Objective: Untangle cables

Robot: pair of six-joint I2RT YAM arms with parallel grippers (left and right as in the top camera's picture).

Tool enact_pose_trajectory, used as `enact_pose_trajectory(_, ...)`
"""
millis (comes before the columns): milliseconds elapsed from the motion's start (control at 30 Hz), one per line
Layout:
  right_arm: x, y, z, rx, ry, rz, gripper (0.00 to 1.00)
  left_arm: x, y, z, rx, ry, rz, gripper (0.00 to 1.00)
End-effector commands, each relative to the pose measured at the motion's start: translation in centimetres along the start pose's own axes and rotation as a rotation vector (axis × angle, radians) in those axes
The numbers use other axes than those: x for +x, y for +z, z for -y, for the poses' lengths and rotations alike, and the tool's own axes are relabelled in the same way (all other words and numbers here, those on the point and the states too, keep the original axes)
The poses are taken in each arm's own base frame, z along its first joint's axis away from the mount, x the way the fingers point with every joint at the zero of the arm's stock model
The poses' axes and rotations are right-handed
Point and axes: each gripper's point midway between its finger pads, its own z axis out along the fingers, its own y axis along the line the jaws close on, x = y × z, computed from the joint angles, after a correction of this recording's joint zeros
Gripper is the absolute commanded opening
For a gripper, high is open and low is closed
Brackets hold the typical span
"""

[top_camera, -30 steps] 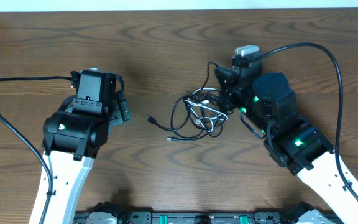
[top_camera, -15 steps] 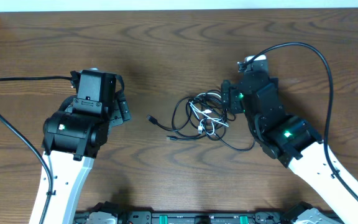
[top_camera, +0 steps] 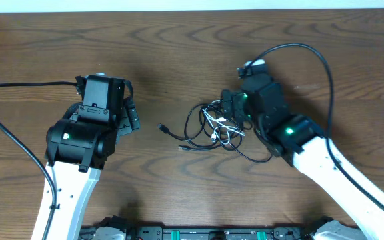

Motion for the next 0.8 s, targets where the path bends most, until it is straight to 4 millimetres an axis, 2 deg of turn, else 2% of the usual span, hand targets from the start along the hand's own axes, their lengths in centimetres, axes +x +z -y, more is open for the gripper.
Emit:
enact_pose_trajectory(0, 1.1, 1.9, -1.5, -0.065, 0.001, -0.053, 0.99, 0.0, 0.0, -0.3, -0.009, -0.013, 0.002, 0.98)
enact_pose_trajectory(167, 3.0, 4.2, -2.6, -0.109, -0.005, -0.120, 0.99, 0.0, 0.0, -0.3, -0.009, -0.013, 0.002, 0.98)
enact_pose_trajectory(333, 4.4, 5.2, -3.2, -0.134, -0.010, -0.170, 0.99, 0.0, 0.0, -0.3, -0.009, -0.013, 0.002, 0.98)
enact_pose_trajectory(667, 8.7, 7.2, -4.7, -0.166, -0.043, -0.303, 0.97, 0.0, 0.0, -0.3, -0.009, -0.013, 0.002, 0.98)
enact_pose_trajectory(767, 9.6, 7.6, -5.2, -0.170, -0.059, -0.326, 0.86, 0.0, 0.0, -0.3, -0.009, -0.013, 0.002, 0.98)
